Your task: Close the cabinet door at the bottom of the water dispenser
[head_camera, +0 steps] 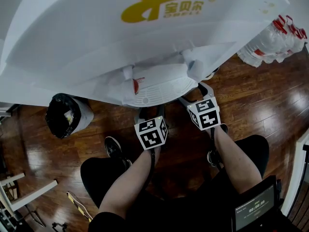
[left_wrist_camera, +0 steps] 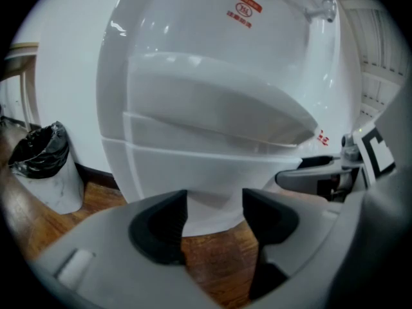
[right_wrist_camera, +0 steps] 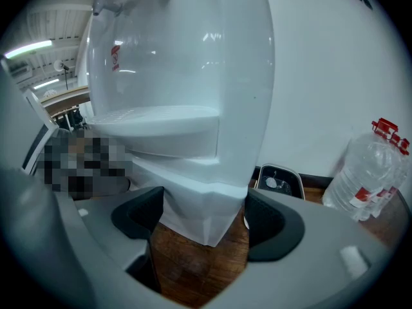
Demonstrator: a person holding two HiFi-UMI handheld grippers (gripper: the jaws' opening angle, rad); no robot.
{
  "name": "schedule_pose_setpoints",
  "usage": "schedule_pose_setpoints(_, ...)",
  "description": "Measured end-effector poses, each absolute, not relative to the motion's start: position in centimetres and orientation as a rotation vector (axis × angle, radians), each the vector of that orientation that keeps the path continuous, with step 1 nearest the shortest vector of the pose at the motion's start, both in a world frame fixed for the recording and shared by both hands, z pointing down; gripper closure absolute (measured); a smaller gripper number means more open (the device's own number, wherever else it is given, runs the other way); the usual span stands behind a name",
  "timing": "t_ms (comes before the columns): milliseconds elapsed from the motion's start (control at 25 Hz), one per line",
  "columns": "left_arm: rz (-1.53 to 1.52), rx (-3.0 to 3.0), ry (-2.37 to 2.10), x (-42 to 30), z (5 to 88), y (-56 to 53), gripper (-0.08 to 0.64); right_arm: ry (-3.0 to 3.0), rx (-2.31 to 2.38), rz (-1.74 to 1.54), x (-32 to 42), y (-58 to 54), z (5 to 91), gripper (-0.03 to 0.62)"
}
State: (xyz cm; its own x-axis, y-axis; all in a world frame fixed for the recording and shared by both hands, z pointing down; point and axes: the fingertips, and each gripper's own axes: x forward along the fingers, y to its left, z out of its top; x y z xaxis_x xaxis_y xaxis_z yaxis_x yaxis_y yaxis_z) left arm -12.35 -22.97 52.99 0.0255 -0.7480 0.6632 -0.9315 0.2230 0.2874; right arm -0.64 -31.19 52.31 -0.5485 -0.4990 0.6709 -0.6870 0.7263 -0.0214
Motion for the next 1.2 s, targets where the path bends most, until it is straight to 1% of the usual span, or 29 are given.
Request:
schedule_pose_setpoints(680, 0.334, 1.563, -1.776, -12.4, 53.1, -23.2, 0.282, -2.28, 0.873, 0.36, -1.1, -31.9, 52.3, 0.195)
schedule_pose_setpoints(960, 0.381, 1.579, -1.699, -12.2, 52.7, -23.2, 0.282, -2.164, 0.963, 0.484, -0.4, -30.6, 52.0, 0.199)
schedule_pose_setpoints(1000, 0.385, 1.595, -1.692, -12.1, 52.2, -23.1, 0.284, -2.165, 0.957, 0.503, -0.4, -30.1, 51.7, 0.207)
schedule_pose_setpoints(1040, 0.389, 1.619, -1.691, -11.9, 51.7, -23.1, 0.284, -2.173, 0.948, 0.51, -0.5, -29.6, 51.2, 0.252)
schedule_pose_setpoints(1080, 0.394, 1.647, -1.691, -11.6, 51.0, -23.0, 0.284, -2.184, 0.94, 0.509, -0.5, -29.1, 50.7, 0.273)
schedule_pose_setpoints(1200, 0.394, 1.721, -1.67, -10.0, 49.3, -22.3, 0.287, -2.223, 0.926, 0.498, -0.7, -27.8, 49.0, 0.282)
